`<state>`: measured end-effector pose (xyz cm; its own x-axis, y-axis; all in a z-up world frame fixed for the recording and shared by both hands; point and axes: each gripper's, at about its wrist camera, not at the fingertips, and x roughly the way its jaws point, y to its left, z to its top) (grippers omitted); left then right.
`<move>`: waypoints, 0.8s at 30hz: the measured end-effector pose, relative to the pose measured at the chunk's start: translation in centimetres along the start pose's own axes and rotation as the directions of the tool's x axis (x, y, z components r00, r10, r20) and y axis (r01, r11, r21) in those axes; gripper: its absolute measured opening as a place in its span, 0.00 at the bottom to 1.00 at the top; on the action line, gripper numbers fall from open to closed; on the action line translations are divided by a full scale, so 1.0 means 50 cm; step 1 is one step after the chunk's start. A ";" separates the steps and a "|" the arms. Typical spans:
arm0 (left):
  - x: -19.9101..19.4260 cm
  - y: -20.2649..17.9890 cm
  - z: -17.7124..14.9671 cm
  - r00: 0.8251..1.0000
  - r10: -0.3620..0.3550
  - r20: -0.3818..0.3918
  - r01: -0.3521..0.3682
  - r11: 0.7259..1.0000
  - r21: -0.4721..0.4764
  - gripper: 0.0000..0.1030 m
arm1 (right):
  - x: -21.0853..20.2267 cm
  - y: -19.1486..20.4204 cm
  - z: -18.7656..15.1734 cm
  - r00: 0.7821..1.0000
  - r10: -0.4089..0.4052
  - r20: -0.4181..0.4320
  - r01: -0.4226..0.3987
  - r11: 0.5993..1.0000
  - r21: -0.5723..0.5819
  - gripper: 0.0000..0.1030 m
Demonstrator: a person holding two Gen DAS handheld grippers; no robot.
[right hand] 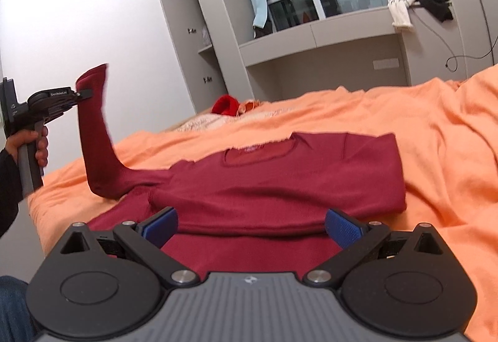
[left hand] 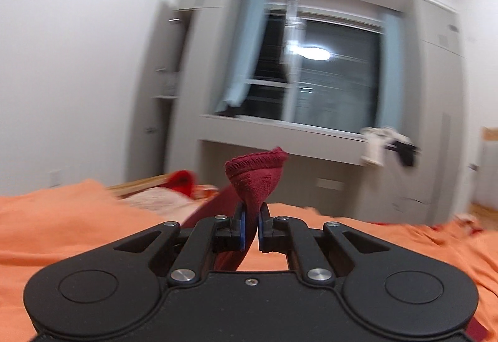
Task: Fold small clothes
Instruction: 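Lift the sleeve, lay it across the body, open the left gripper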
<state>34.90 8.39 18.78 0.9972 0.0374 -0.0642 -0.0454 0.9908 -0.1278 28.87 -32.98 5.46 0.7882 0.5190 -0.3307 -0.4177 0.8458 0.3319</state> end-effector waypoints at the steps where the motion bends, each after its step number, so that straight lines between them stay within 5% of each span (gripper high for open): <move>1: 0.000 -0.038 -0.012 1.000 -0.030 -0.003 0.030 0.999 0.014 0.07 | -0.003 -0.002 0.002 1.000 -0.004 0.008 0.004 1.000 0.004 1.00; 7: -0.020 -0.215 -0.134 0.983 -0.178 -0.044 0.181 0.982 0.058 0.07 | -0.018 -0.019 0.011 0.998 -0.053 0.042 0.052 0.998 0.035 1.00; 14: -0.054 -0.281 -0.316 0.937 -0.281 -0.208 0.314 0.938 0.144 0.08 | -0.012 -0.046 0.005 0.995 -0.094 0.028 0.092 0.993 0.074 1.00; 21: -0.060 -0.248 -0.386 0.864 -0.356 -0.355 0.414 0.904 0.102 0.16 | 0.019 -0.043 -0.011 0.994 -0.107 -0.018 0.108 0.992 0.058 1.00; 24: -0.063 -0.224 -0.388 0.823 -0.403 -0.400 0.457 0.888 0.047 0.35 | 0.033 -0.040 -0.019 0.993 -0.112 -0.041 0.114 0.993 0.042 1.00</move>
<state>31.11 -5.34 1.20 0.8157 -0.4204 -0.3974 0.4184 0.9031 -0.0964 30.54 -33.70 3.41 0.8111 0.4253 -0.4015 -0.3056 0.8935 0.3292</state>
